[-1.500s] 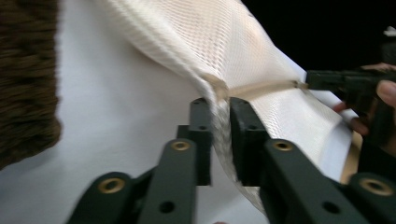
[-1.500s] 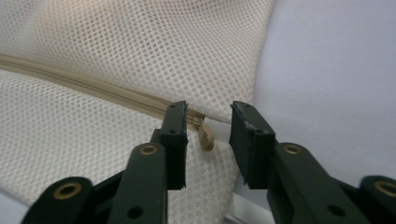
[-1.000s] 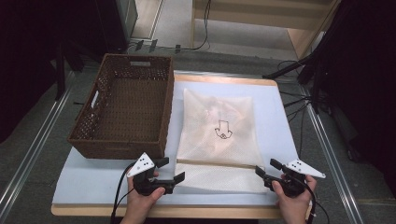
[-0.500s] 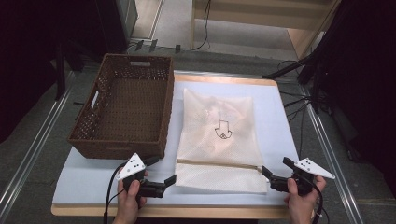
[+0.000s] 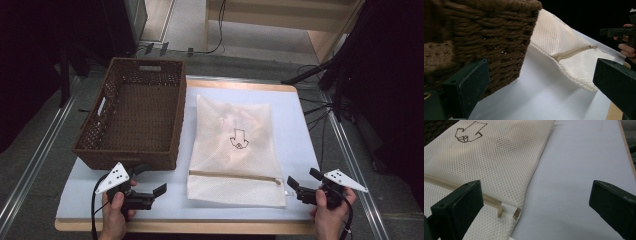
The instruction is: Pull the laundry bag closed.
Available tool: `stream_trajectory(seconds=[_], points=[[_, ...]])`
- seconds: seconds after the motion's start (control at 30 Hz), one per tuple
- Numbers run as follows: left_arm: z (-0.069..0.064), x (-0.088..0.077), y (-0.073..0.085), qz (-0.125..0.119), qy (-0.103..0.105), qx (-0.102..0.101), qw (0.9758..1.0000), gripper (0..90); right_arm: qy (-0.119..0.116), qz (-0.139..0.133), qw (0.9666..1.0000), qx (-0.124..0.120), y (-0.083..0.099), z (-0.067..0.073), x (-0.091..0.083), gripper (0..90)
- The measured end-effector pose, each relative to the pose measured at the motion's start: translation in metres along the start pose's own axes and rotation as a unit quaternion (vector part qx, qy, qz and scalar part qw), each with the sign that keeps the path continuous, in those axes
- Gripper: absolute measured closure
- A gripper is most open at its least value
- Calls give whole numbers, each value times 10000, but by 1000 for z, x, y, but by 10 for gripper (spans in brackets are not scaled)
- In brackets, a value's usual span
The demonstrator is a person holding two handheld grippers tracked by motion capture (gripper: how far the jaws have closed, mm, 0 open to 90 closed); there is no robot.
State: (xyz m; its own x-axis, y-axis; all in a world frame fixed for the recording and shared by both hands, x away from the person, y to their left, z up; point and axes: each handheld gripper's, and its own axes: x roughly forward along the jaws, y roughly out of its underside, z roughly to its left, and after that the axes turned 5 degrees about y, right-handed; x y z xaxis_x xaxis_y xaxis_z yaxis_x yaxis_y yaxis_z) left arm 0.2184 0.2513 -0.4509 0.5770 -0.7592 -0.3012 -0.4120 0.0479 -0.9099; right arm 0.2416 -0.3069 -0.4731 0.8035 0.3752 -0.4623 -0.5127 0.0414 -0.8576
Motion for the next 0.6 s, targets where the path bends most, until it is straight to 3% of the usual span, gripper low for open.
stream_trajectory(seconds=[0.3, 0.47, 0.6], points=[[11, -21, 1, -6, -158, 43, 9999, 6, 50, -36, 9999, 129, 1, -10, -3, 0], [21, -36, -2, -29, -480, 233, 9986, 6, 70, -93, 9998, 145, 0, -12, -5, 0], [30, -49, -1, -180, -610, 61, 9980, 6, 105, -113, 9997, 210, 0, -16, -7, 0]])
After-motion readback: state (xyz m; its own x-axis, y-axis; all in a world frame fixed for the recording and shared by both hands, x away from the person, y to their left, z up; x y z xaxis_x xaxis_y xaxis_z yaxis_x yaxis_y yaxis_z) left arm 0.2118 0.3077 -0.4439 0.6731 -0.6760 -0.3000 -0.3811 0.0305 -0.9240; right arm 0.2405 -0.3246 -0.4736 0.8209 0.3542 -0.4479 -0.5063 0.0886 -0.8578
